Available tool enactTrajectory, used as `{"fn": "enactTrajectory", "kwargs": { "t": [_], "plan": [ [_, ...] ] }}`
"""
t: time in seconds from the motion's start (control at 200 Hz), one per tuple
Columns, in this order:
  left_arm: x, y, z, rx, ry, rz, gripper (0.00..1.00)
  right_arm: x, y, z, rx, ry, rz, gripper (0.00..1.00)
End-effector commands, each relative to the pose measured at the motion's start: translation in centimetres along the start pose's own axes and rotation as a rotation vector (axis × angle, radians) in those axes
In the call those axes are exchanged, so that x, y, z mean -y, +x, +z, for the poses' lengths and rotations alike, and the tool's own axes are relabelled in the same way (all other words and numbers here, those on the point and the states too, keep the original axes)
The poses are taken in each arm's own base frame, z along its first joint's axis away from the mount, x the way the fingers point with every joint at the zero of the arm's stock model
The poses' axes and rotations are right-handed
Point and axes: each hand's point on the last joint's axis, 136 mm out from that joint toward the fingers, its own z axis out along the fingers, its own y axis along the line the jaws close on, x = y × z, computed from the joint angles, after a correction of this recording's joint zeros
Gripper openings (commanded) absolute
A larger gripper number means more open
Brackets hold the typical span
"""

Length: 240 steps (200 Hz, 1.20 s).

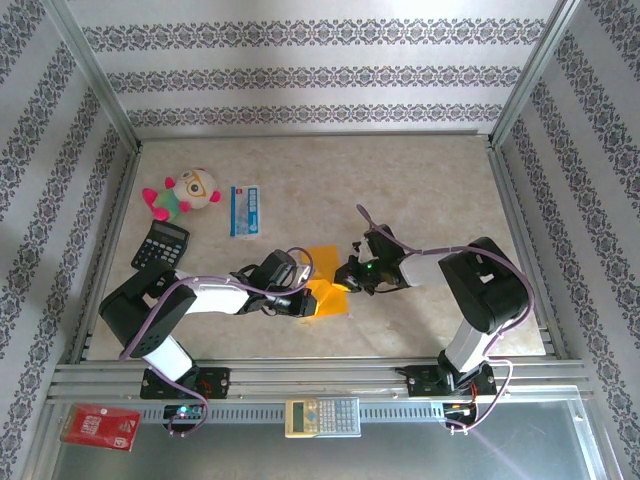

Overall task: Fold a paper plane with a square sheet of paper (pick it up from the middle)
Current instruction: Fold the triangle a second time at the center of the table.

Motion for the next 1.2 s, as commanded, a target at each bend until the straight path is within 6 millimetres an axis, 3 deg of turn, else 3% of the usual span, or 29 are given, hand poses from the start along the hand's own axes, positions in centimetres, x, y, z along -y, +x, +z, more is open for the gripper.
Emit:
{"fn": "enactTrajectory", "kwargs": {
  "t": [0.0, 0.165, 0.295, 0.45, 0.55, 0.64, 0.854, 1.194],
  "plan": [
    [-5.7, 5.9, -0.2, -0.189, -0.211, -0.117, 0.0, 6.5, -4.3, -1.8, 0.186, 0.234, 0.082, 0.04],
    [-4.6, 4.5, -0.3, -0.158, -0.183, -0.108, 0.0, 5.8, -6.3, -3.3, 0.22, 0.206, 0.074, 0.04],
    [-2.0, 1.5, -0.5, -0.088, -0.122, -0.081, 0.0, 3.0, -6.8, -5.0, 0.248, 0.144, -0.014, 0.05],
    [2.1, -2.9, -2.4, 0.049, -0.03, -0.035, 0.22, 1.2, -4.3, -6.5, 0.252, 0.137, -0.12, 0.11],
    [3.1, -4.9, -4.0, 0.152, 0.008, -0.04, 0.28, 1.0, -1.7, -6.4, 0.235, 0.176, -0.172, 0.15],
    [2.5, -5.9, -4.4, 0.193, 0.01, -0.064, 0.27, 0.8, -0.1, -6.0, 0.237, 0.217, -0.223, 0.18],
    [0.9, -7.4, -2.7, 0.144, -0.03, -0.082, 0.08, 0.3, 2.7, -4.7, 0.189, 0.205, -0.229, 0.25],
    [-3.0, -5.7, 0.1, 0.066, -0.092, -0.132, 0.0, 1.2, 7.1, -2.9, 0.097, 0.235, -0.193, 0.33]
  ]
}}
